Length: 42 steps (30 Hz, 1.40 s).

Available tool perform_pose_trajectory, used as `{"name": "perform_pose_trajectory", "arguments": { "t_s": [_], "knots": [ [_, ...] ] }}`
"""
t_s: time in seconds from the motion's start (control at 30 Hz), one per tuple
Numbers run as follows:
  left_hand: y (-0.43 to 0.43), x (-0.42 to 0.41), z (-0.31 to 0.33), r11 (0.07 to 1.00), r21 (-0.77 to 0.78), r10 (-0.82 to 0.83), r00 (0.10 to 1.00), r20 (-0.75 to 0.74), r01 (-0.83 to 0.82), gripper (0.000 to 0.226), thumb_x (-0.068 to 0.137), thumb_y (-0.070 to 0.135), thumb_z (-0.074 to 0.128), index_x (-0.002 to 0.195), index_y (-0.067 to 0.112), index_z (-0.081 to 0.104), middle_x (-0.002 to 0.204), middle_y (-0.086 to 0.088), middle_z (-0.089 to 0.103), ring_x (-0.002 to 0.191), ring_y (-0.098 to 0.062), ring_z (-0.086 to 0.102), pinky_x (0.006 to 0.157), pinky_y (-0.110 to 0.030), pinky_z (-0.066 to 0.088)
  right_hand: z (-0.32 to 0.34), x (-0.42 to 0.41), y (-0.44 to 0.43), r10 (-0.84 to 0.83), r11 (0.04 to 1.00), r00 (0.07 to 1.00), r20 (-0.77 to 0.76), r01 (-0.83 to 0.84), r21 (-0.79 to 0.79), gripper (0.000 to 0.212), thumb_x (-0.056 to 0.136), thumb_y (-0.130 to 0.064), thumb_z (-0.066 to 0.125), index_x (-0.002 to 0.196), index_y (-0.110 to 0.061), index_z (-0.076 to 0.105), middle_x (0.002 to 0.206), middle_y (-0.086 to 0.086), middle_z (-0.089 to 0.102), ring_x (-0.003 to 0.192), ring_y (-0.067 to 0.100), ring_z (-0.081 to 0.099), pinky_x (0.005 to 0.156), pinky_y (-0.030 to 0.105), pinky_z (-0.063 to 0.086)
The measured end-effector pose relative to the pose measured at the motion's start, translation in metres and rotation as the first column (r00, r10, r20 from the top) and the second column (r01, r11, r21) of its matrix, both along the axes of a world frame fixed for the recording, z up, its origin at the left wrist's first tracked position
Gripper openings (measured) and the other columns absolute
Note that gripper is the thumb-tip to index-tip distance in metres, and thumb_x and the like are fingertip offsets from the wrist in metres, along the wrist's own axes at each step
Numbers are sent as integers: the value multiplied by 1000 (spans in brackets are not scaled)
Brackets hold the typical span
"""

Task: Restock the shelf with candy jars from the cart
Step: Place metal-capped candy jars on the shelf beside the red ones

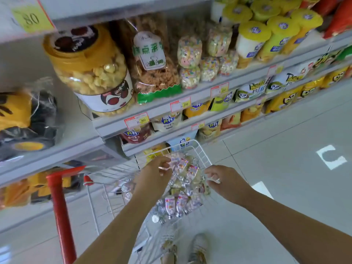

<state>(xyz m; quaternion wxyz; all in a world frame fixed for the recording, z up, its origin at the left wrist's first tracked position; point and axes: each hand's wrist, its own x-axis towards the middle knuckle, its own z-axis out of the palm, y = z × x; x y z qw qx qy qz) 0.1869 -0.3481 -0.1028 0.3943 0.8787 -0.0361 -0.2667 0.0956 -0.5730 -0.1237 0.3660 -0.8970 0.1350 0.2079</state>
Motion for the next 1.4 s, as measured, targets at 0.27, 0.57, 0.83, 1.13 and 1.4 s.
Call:
{"name": "perform_pose_trajectory", "arguments": {
  "t_s": [0.27, 0.57, 0.83, 1.13, 1.4],
  "knots": [
    [9, -10, -144, 991, 125, -34, 988, -153, 53, 56, 93, 26, 63, 143, 34, 40, 140, 1, 48, 76, -10, 60, 55, -24, 47, -114, 16, 24, 97, 990, 980, -176, -113, -83, 55, 93, -20, 61, 145, -27, 44, 141, 2, 42, 112, 15, 56, 93, 26, 43],
    [-16, 5, -218, 970, 192, -122, 981, -150, 150, 80, 84, 48, 69, 149, 43, 21, 154, -5, 22, 124, -37, 50, 99, -50, 46, -164, 42, 34, 349, 853, 916, -200, -398, -336, 75, 85, 8, 51, 146, -36, 41, 162, 3, 2, 149, 32, 11, 108, 48, 42],
    [-33, 0, -216, 988, 119, -82, 991, -107, 95, 60, 87, 60, 62, 138, 58, 30, 153, -3, 15, 105, -36, 60, 80, -40, 49, -170, 47, 34, 405, 802, 908, -110, -410, -435, 54, 88, 0, 51, 137, -25, 52, 154, 10, 23, 125, 33, 39, 87, 39, 50],
    [-51, 1, -217, 951, 301, -48, 996, -75, 69, 44, 100, 41, 51, 139, 44, 33, 139, -14, 20, 91, -34, 45, 70, -44, 53, -174, 39, 20, 399, 797, 910, -111, -404, -449, 65, 69, 11, 67, 124, -23, 57, 144, 16, 42, 113, 37, 52, 56, 29, 39],
    [-29, 0, -172, 972, 189, -90, 963, -252, 141, 55, 93, 47, 62, 141, 38, 38, 145, -15, 21, 98, -31, 57, 85, -40, 54, -125, 25, 15, 357, 862, 932, -60, -353, -363, 51, 94, -26, 61, 139, -36, 39, 145, -7, 38, 119, 21, 42, 89, 34, 50]
  ]
}}
